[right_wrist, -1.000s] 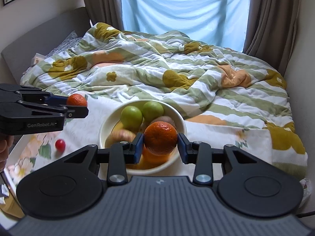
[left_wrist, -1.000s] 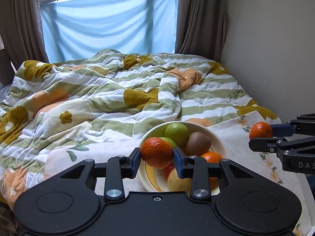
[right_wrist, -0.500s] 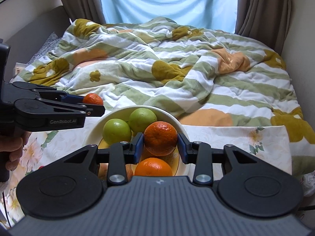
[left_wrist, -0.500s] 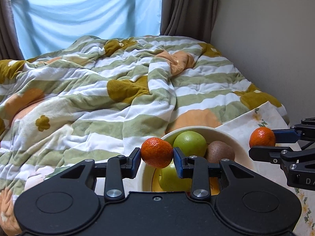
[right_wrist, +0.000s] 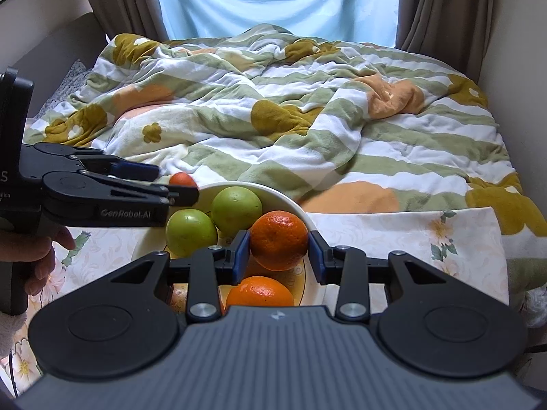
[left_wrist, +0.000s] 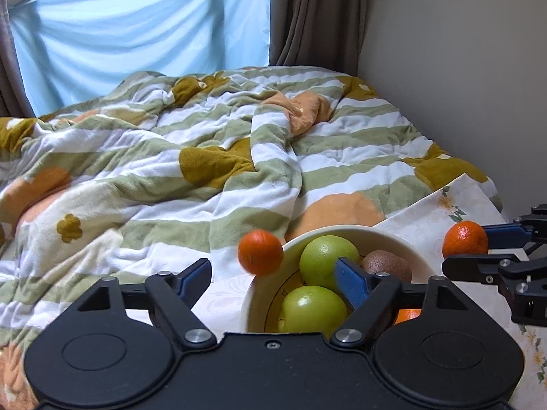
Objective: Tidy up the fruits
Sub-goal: 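Lower the held mandarin into the bowl and open the right tool, then move the left tool to the last red cherry tomato and grasp it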
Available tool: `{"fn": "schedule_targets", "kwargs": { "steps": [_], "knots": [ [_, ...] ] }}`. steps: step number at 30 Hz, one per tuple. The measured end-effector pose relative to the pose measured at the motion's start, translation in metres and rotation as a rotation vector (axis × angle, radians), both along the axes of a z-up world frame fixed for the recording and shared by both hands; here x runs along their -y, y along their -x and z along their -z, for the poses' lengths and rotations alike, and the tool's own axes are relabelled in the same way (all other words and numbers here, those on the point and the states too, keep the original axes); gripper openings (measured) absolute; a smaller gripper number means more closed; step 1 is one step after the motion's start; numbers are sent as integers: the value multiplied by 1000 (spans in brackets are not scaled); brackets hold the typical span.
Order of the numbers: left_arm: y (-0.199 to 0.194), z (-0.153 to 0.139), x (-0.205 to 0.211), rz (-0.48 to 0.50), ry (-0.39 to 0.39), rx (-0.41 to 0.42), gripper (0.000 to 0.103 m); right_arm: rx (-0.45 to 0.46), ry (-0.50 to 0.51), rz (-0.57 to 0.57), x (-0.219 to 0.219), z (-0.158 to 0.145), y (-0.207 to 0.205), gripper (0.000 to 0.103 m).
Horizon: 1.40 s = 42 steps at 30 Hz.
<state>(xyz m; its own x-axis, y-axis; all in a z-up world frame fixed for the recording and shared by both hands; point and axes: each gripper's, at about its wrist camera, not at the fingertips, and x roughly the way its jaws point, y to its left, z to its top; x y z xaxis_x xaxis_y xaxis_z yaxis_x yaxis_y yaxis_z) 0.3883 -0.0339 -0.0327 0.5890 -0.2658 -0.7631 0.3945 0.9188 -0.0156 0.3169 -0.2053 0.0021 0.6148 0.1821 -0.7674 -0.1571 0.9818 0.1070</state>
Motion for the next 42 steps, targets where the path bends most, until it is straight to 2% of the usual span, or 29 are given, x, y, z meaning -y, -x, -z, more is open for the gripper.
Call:
{"fn": "schedule_targets", "kwargs": {
  "steps": [9, 18, 30, 31, 32, 33, 35, 42],
  "knots": [
    [42, -20, -33, -69, 24, 31, 89, 18, 2, -16, -6, -5, 4, 52],
    [69, -15, -56, -138, 34, 7, 90, 11, -10, -49, -17, 2, 1, 52],
    [78, -4, -74, -152, 30, -14, 90, 2, 29, -154, -50, 39, -17, 54],
    [78, -3, -75, -153, 29, -14, 90, 9, 28, -153, -52, 39, -15, 58],
    [79, -3, -76, -154, 28, -15, 90, 22, 29, -151, -53, 38, -12, 69],
    [79, -3, -77, -155, 29, -15, 90, 33, 32, -147, -53, 36, -10, 86],
    [81, -3, -78, -157, 34, -13, 90, 60, 42, -130, -53, 33, -6, 103],
    [91, -14, -78, -168, 39, 10, 90, 78, 52, -98, -49, 26, 1, 103]
  ]
}}
